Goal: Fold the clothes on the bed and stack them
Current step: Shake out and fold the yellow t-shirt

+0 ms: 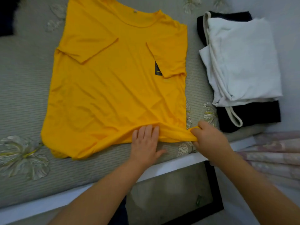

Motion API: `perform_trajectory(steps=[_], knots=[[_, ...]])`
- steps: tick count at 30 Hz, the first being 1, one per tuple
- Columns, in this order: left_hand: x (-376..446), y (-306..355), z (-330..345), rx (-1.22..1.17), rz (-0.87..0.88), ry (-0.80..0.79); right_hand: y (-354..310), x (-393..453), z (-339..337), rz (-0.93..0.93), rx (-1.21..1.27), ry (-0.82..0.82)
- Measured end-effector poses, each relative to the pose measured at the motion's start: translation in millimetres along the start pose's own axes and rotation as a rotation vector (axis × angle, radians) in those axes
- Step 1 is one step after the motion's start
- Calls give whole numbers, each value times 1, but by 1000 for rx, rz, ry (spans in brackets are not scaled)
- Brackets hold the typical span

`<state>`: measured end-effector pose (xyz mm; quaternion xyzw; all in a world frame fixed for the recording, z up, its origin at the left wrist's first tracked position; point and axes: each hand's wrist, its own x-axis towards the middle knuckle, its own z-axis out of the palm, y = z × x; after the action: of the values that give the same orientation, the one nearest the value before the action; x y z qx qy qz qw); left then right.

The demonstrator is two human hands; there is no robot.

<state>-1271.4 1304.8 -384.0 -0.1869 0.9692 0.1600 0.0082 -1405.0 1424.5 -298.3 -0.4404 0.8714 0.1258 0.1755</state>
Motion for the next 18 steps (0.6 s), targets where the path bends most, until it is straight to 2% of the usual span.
perform_trajectory(steps=[2, 5, 8, 12, 15, 18], knots=[[-3, 17, 1, -114, 53, 151, -1, -16, -4, 5, 25, 101], [-2, 39, 0, -185, 48, 259, -7, -38, 2, 15, -10, 223], [-1, 43, -2, -196, 50, 259, -13, -53, 19, 27, -62, 383], [-9, 17, -2, -73, 68, 231, -11, -67, 45, 84, -81, 584], [-25, -19, -12, -41, 16, 208, -10, -79, 62, 140, -60, 627], [-51, -67, -28, -26, -114, 169, -15, -92, 81, 159, -86, 576]])
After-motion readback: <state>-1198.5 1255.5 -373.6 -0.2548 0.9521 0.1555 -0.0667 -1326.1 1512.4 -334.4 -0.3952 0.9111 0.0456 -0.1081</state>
